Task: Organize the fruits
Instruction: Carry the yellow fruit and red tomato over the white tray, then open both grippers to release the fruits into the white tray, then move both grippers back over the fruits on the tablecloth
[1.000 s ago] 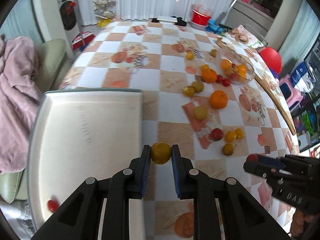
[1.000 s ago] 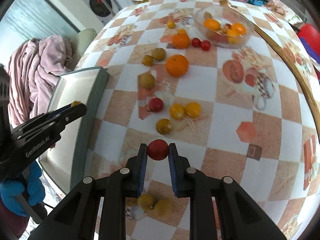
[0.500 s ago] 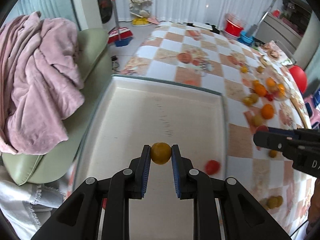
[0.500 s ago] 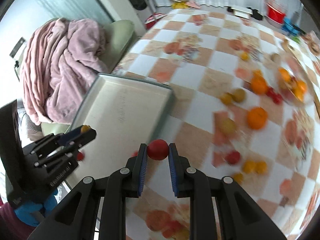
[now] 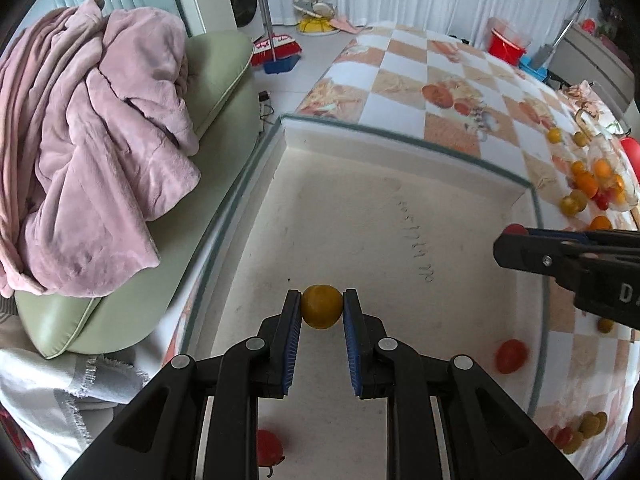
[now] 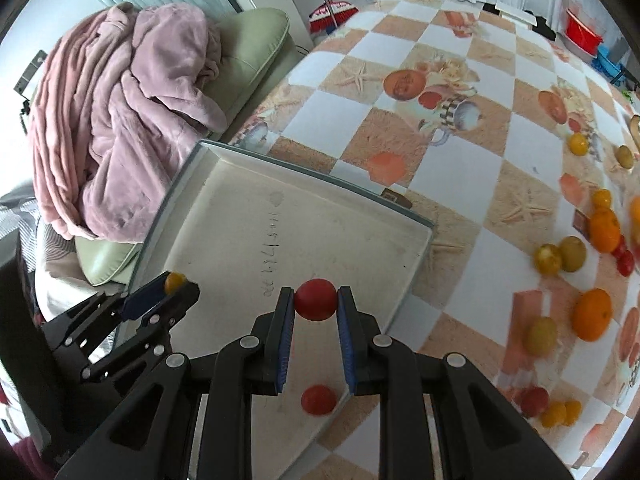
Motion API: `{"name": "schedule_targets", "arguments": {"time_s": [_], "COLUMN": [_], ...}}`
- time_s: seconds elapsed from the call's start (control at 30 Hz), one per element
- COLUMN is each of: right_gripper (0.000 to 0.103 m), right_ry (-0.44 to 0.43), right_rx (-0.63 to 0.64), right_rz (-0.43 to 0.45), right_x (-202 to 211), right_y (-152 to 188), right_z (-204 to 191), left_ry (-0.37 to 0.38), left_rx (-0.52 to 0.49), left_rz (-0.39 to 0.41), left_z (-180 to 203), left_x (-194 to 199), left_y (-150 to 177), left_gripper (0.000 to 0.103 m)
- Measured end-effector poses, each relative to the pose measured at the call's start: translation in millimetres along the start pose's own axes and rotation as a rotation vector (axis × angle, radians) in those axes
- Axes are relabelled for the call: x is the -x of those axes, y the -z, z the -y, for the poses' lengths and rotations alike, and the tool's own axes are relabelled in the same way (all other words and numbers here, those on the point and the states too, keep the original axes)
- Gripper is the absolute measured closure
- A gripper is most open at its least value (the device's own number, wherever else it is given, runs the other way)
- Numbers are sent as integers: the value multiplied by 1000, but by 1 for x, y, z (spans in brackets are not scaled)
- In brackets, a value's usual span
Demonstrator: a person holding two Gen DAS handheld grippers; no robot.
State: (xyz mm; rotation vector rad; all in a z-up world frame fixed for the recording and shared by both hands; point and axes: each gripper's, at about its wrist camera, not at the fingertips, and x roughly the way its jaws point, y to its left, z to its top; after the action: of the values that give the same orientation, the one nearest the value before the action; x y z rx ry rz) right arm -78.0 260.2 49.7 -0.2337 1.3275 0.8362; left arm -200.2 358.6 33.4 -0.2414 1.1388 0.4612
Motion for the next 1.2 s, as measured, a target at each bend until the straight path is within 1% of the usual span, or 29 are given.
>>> {"name": "schedule_targets", "arguments": {"time_s": [0.13, 0.37, 0.4, 0.43, 0.47, 0.5, 0.53, 0.6, 0.63, 0.7, 0.77, 0.87, 1.0, 1.07, 1.2], "right_gripper": [80, 79, 77, 75, 69, 60, 58, 46, 43, 32, 28, 27, 27, 27, 27], "right_ry": [13, 38, 37, 31, 26, 28, 24, 7, 0, -5, -9, 6, 34, 52, 94], "right_rx": [4, 7, 8, 8, 6, 6, 6, 4, 3, -3, -8, -24, -77, -110, -178], "right_rz": [-21, -42, -42, -43, -42, -36, -27, -1, 12, 39, 69, 97, 130, 135, 121], "right_x": [-12, -24, -24, -23, -22, -21, -20, -13, -8, 2, 15, 33, 60, 71, 89], "right_y": [-1, -3, -3, -3, -3, -4, -4, -4, -4, -3, 0, 7, 24, 37, 76], "right_z": [0, 0, 0, 0, 1, 0, -1, -2, -2, -2, 2, 12, 40, 57, 87], "left_ry": [-10, -44, -49, -52, -56, -65, -65, -65, -68, -63, -54, -39, -5, 21, 70], "left_rx": [-3, -54, -55, -55, -51, -49, -55, -67, -73, -79, -81, -102, -141, -155, -217], "left_rz": [-9, -17, -18, -16, -9, 24, 33, 20, 12, 12, 14, 21, 45, 50, 55], "left_z": [0, 6, 6, 6, 5, 4, 4, 5, 6, 8, 11, 21, 42, 52, 79], "left_x": [-5, -8, -8, -7, -6, -2, 0, 0, -1, 2, 6, 16, 33, 41, 56], "left_y": [4, 5, 5, 5, 5, 6, 6, 7, 6, 7, 8, 10, 13, 16, 30], "left_gripper": [81, 79, 75, 50, 26, 25, 25, 25, 25, 25, 25, 25, 25, 25, 25]}}
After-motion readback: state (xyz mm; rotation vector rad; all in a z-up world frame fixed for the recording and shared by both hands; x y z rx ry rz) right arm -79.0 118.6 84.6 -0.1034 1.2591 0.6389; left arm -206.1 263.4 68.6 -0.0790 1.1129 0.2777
